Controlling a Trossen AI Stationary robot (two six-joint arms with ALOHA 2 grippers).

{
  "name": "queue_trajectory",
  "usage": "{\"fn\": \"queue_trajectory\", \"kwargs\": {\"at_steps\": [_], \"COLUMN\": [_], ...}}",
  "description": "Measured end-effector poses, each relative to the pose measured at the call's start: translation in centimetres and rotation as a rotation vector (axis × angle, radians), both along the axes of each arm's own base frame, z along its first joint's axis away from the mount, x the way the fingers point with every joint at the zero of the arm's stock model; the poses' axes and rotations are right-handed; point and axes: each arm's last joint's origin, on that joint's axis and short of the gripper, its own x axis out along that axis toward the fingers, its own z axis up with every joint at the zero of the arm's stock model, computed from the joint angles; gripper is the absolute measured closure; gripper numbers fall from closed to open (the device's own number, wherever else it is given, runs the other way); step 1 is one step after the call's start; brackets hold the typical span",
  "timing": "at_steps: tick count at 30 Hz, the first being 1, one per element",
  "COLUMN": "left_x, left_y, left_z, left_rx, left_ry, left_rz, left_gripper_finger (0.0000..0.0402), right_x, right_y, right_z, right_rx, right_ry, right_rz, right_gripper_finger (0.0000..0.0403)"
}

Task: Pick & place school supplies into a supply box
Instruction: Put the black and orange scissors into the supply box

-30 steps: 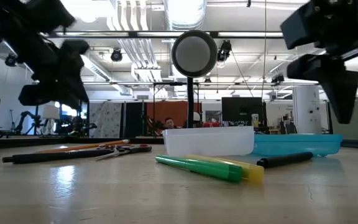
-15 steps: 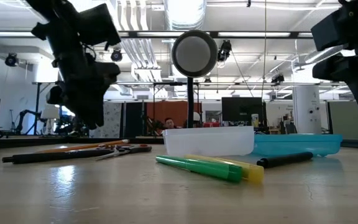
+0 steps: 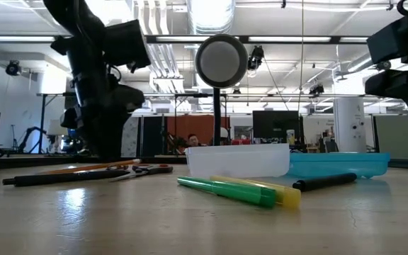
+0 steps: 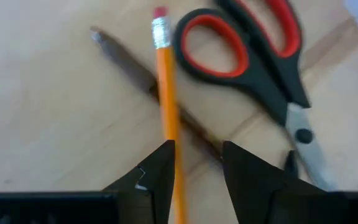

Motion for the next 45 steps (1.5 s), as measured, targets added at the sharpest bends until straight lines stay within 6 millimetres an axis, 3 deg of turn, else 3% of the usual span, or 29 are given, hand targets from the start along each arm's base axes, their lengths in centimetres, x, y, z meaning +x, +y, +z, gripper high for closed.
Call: {"fn": "queue_trajectory", "kwargs": {"at_steps": [8, 14, 23, 30, 37, 45], "left_x": [0.8, 1.9, 4.9, 7.2, 7.2, 7.0], "left_y": [0.1, 0.2, 0.6, 0.8, 1.1, 1.4], "left_z": [2.3, 3.6, 0.8, 0.8, 1.3, 1.3], "left_rx": [0.011, -0.037, -0.078, -0.041, 0.033, -0.015], "left_ry": [-0.084, -0.141, -0.045, -0.059, -0.036, -0.031], "left_rz": [0.029, 0.151, 0.298, 0.308, 0.256, 0.319], "left_gripper_finger": [0.0285, 0.0286, 0.0294, 0.0294, 0.0293, 0.0293], "right_x": [-0.1, -0.1, -0.3, -0.4, -0.9, -1.5], "right_y": [-0.1, -0.1, -0.2, -0.3, -0.4, -0.8], "right_z": [-0.2, -0.3, -0.6, -0.7, -1.1, -2.2], "right_rx": [-0.001, -0.003, -0.026, -0.022, -0.037, -0.056], "right_ry": [0.000, -0.001, -0.005, 0.003, 0.010, 0.010], "right_rz": [0.001, 0.000, -0.013, -0.067, -0.057, -0.058], "right_gripper_finger": [0.0211, 0.0211, 0.0211, 0.0211, 0.0211, 0.0211]}}
